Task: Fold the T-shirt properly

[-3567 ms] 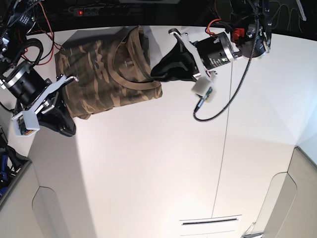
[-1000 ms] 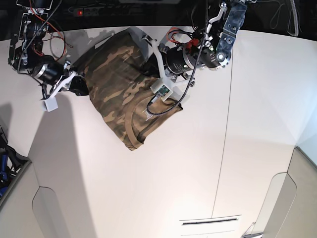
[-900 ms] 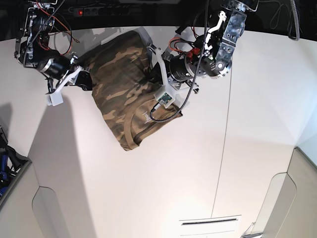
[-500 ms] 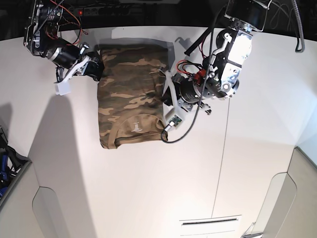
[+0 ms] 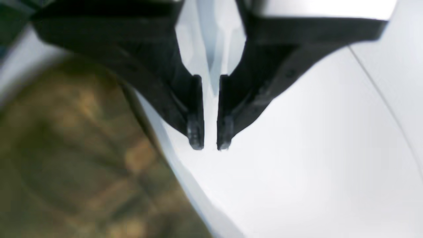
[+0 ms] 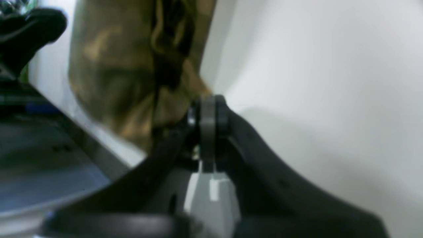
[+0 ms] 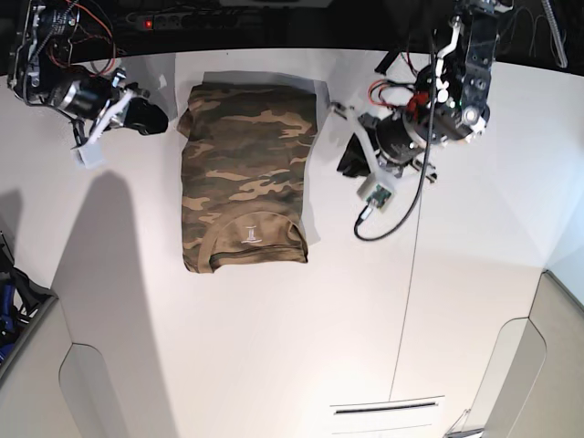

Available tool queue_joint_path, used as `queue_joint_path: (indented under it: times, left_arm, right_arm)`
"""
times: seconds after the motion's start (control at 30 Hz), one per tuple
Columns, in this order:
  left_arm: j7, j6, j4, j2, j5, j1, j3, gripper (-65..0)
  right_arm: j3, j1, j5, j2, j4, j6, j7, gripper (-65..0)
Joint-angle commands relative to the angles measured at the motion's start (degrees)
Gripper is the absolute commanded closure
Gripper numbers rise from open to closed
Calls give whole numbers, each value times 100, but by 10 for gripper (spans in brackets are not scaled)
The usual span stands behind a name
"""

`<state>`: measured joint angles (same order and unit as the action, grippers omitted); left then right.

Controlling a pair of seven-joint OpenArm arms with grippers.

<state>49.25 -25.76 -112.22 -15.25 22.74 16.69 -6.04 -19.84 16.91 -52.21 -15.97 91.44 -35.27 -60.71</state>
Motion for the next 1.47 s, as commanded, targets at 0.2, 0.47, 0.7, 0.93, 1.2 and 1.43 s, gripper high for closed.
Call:
queue_joint_path:
  times: [0.2,0.47,0.7,0.93,1.2,1.43]
  left_arm:
    - [57,-63,-1130,-15,402,1718,671,-84]
    - [129,-42,-1209,-15,118,3738,691,-84]
    - [706,-42,-184,-87,-380,4544,623,-84]
    - [170,424,2269,-850,-772,4026,-254,-84]
    - [107,721,4701,-767,-1182,2538,-1285,-84]
    - [116,715,5718,-120,-1182,1661,-1403,-84]
  right_arm:
    - [-11,726,-1147,-1093,667,-57,-870,0]
    - [48,1786,-1683,-1950,662,-50,-1010,0]
    - [586,2774,-1458,-1991,647,-13,-1285,0]
    - [2236,3088,214,-1853,409,356,-925,0]
    - [3447,2754,2055,-1338,-953,549,55,0]
    - [3401,1805,2715,-1038,-2719,1209,22,0]
